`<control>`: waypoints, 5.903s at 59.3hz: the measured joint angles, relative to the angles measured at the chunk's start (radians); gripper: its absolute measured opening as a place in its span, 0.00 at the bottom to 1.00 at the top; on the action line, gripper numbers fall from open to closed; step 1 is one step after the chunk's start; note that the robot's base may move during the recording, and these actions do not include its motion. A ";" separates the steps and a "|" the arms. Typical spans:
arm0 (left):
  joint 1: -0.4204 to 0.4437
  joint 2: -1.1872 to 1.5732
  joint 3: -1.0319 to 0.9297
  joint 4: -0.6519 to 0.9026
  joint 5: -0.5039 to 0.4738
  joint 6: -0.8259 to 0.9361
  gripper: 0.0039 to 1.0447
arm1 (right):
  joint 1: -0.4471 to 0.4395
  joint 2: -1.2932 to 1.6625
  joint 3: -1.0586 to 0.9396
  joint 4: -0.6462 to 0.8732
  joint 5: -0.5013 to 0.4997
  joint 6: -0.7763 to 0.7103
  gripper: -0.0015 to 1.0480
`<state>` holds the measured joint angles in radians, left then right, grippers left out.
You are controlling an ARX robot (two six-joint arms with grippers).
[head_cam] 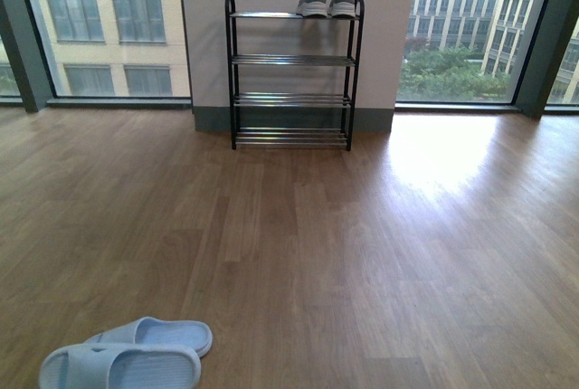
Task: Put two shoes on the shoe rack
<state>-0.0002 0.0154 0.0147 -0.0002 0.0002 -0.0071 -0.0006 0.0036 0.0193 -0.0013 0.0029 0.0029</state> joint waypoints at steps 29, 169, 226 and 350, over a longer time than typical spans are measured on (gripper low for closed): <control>0.000 0.000 0.000 0.000 0.000 0.000 0.91 | 0.000 0.001 0.000 0.000 0.000 0.000 0.91; -0.098 2.836 1.314 0.143 -0.306 -0.940 0.91 | 0.000 0.001 0.000 0.000 -0.002 0.000 0.91; -0.066 2.874 1.346 0.052 -0.461 -0.819 0.02 | 0.000 0.001 0.000 0.000 -0.002 0.000 0.91; 0.049 0.437 0.087 0.149 -0.652 0.182 0.02 | 0.000 0.000 0.000 0.000 0.000 0.000 0.91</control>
<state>0.0486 0.4522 0.1013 0.1490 -0.6518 0.1753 -0.0006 0.0040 0.0196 -0.0013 0.0025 0.0029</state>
